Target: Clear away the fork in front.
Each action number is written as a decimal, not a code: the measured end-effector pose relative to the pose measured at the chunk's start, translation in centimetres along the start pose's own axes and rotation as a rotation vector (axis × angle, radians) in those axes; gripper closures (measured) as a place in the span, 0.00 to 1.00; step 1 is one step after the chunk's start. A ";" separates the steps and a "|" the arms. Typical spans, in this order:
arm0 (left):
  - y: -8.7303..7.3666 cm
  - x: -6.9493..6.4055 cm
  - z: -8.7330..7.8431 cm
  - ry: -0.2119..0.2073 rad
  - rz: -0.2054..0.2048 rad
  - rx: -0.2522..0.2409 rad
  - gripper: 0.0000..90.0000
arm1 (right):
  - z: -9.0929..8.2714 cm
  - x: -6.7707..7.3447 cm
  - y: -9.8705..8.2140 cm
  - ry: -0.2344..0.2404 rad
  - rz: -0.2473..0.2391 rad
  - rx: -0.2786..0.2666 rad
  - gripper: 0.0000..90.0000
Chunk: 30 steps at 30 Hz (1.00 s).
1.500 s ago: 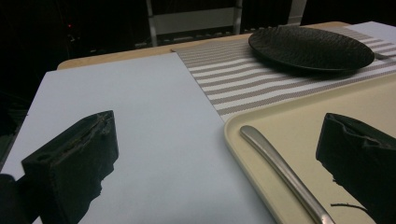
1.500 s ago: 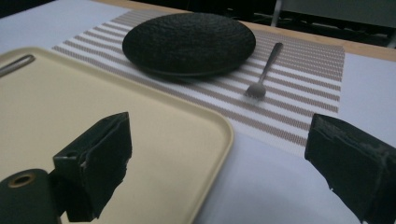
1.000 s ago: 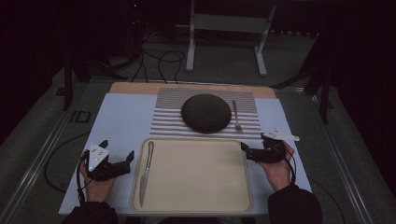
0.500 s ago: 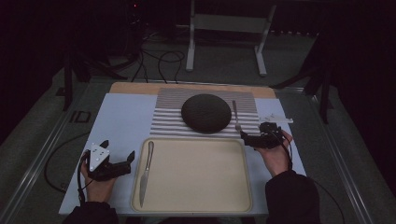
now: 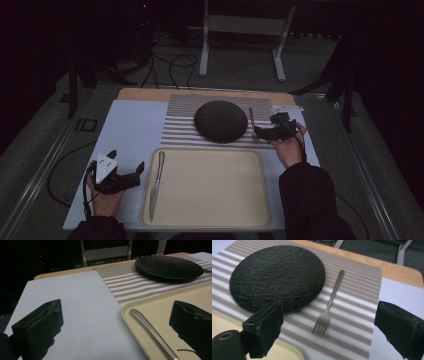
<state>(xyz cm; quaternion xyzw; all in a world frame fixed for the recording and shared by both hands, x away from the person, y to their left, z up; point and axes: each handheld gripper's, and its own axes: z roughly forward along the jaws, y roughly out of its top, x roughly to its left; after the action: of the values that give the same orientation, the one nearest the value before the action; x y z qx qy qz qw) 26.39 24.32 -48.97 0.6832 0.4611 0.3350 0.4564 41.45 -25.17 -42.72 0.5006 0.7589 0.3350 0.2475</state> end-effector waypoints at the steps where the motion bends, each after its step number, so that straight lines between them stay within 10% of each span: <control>1: 0.0 0.0 0.0 0.000 -0.001 0.000 0.00 | 0.3 -0.2 0.1 -0.002 0.000 0.000 0.09; 30: 0.0 0.0 0.1 -0.005 0.001 0.005 0.00 | 8.4 -3.2 -0.3 -0.090 0.131 0.029 0.10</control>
<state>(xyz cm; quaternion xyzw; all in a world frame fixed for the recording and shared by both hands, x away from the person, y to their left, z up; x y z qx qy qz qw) 26.50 24.24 -49.05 0.6855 0.4605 0.3324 0.4556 48.49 -26.07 -48.34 0.5673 0.7174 0.3165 0.2517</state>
